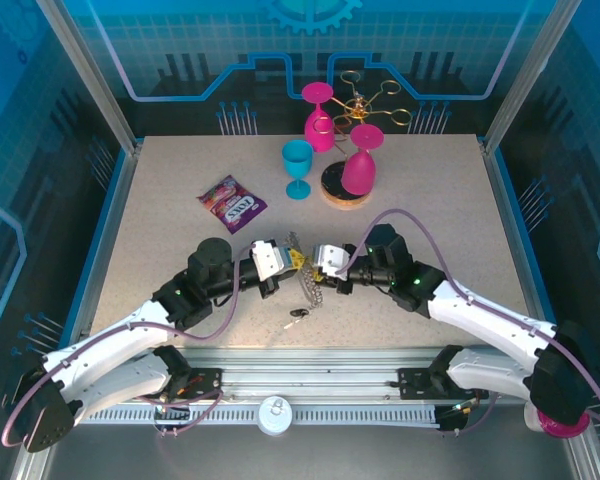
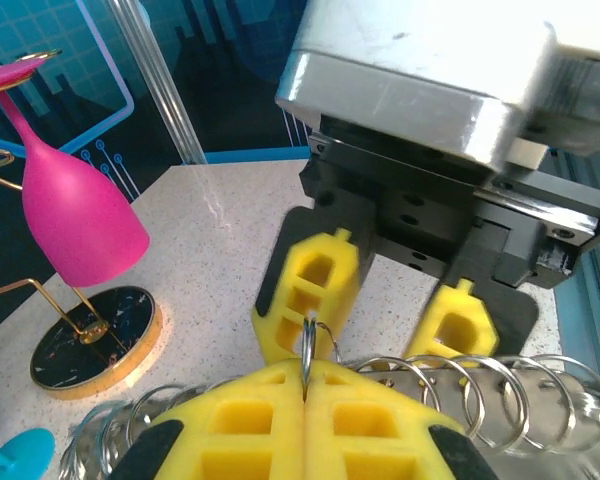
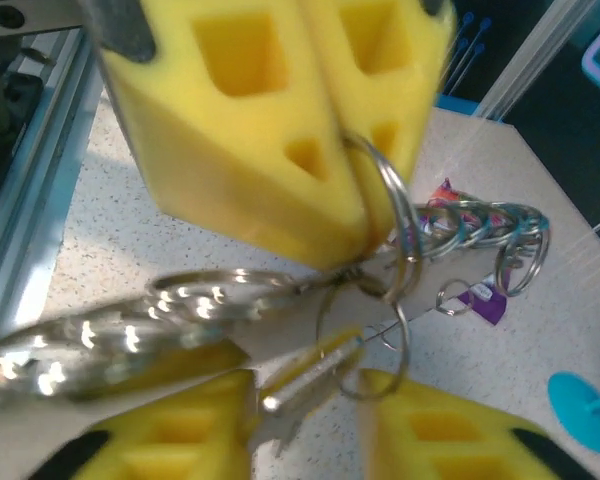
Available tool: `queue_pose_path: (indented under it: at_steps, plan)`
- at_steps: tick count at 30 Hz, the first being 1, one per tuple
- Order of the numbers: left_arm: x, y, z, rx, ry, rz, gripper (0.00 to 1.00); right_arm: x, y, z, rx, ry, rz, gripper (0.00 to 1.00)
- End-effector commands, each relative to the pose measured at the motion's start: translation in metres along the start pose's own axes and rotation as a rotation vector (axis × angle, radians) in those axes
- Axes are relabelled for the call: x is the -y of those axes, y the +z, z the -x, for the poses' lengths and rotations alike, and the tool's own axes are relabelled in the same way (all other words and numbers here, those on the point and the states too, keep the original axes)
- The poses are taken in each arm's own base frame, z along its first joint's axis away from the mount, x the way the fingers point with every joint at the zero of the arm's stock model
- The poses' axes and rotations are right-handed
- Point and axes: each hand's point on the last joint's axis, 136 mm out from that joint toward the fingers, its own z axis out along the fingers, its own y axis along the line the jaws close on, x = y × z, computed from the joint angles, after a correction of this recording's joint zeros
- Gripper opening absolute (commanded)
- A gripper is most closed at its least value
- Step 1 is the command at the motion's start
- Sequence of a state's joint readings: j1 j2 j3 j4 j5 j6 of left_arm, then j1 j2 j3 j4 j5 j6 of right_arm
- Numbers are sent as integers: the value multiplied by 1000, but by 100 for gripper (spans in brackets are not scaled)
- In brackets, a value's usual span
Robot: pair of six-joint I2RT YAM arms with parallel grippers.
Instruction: Put the keys on the keyring
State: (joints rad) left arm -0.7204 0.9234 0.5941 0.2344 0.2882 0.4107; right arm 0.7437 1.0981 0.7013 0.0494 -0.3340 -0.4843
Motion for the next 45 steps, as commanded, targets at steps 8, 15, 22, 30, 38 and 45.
queue_pose_path:
  at_steps: [8, 15, 22, 30, 38, 45]
  plan:
    - [-9, -6, 19, 104, 64, -33, 0, 10, -41, 27, 158, 65, 12, 41]
    - [-3, -2, 16, 100, 103, -141, 0, 14, -32, 56, 246, 66, 99, 31]
    - [-2, 5, 18, 122, 127, -182, 0, 10, -23, 55, 235, 67, 147, 22]
    - [2, 5, 20, 150, 141, -209, 0, 11, -14, 38, 161, 23, 127, 21]
    - [1, 4, 14, 150, 141, -221, 0, 9, -11, 25, 106, -11, 128, 20]
    - [4, 5, 10, 149, 138, -237, 0, 9, -2, 33, 134, -15, 143, 9]
